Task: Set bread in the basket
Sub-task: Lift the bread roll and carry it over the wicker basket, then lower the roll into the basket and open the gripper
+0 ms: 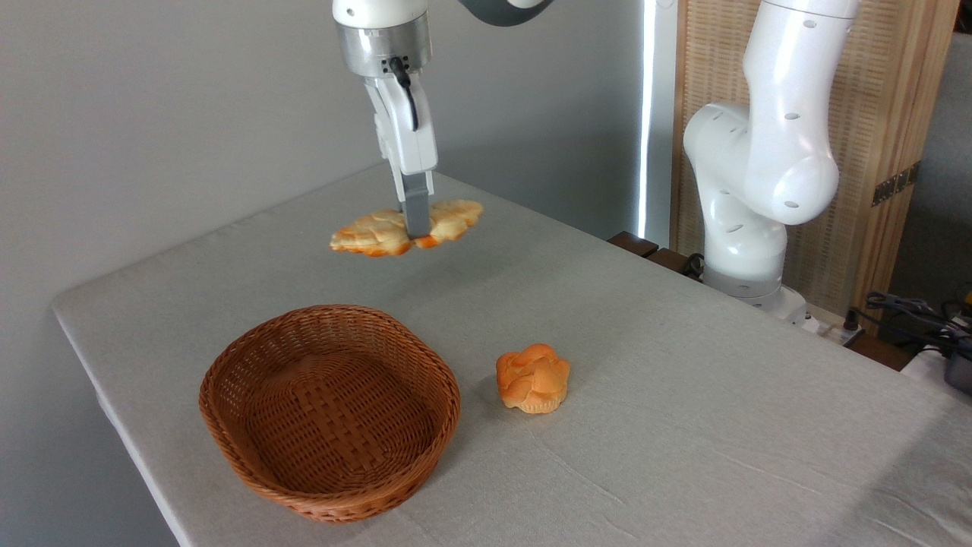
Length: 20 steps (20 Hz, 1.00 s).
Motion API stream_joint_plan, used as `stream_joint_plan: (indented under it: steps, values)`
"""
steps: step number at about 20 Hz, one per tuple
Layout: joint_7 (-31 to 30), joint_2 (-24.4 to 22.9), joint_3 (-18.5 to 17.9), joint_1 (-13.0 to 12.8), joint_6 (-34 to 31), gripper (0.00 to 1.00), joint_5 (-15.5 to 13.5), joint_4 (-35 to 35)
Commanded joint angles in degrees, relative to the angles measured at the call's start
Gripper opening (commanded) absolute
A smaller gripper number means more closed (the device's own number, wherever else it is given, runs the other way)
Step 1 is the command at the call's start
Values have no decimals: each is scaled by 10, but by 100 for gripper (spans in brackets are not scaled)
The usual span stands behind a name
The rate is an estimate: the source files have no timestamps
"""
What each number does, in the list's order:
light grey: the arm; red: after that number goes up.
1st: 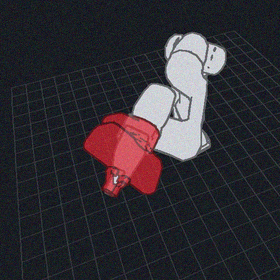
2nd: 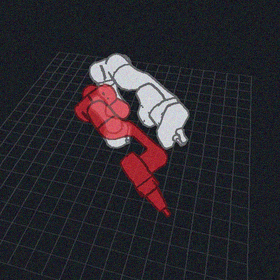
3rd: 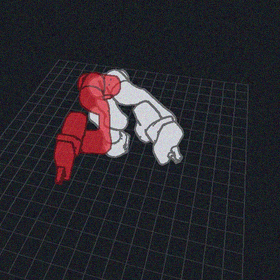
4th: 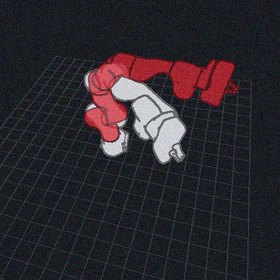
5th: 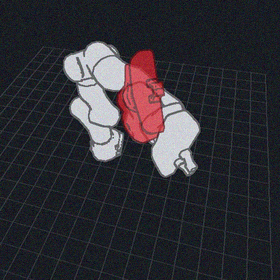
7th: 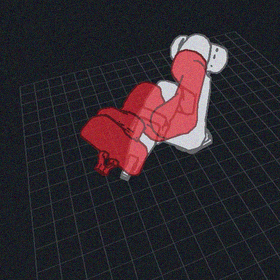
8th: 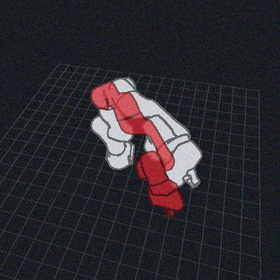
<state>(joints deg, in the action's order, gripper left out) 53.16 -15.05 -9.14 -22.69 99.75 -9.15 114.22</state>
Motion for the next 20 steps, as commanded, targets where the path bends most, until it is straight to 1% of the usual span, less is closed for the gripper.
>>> stream_joint_plan:
  steps: [1, 2, 3, 4, 5, 6, 7, 8, 10, 11, 15, 20]
  values:
    - [-48, 57, -21, -3, 54, 34, -47, -44]
    - [-73, 73, -22, -3, 87, 36, -65, -52]
    - [-88, 80, -22, -3, 105, 37, -72, -57]
    - [-107, 95, -22, -3, 141, 41, -79, -64]
    - [-113, 102, -22, -3, 156, 44, -80, -67]
    - [-118, 113, -22, -3, 179, 49, -81, -75]
    - [-118, 119, -22, -3, 187, 53, -80, -78]
    - [-118, 125, -22, -3, 204, 59, -82, -81]
    - [-111, 128, -23, -3, 220, 80, -78, -86]
    - [-107, 128, -23, -3, 222, 100, -75, -85]
    - [-104, 128, -20, -4, 218, 100, -75, -82]
    - [-83, 128, -18, -8, 218, 100, -75, -82]
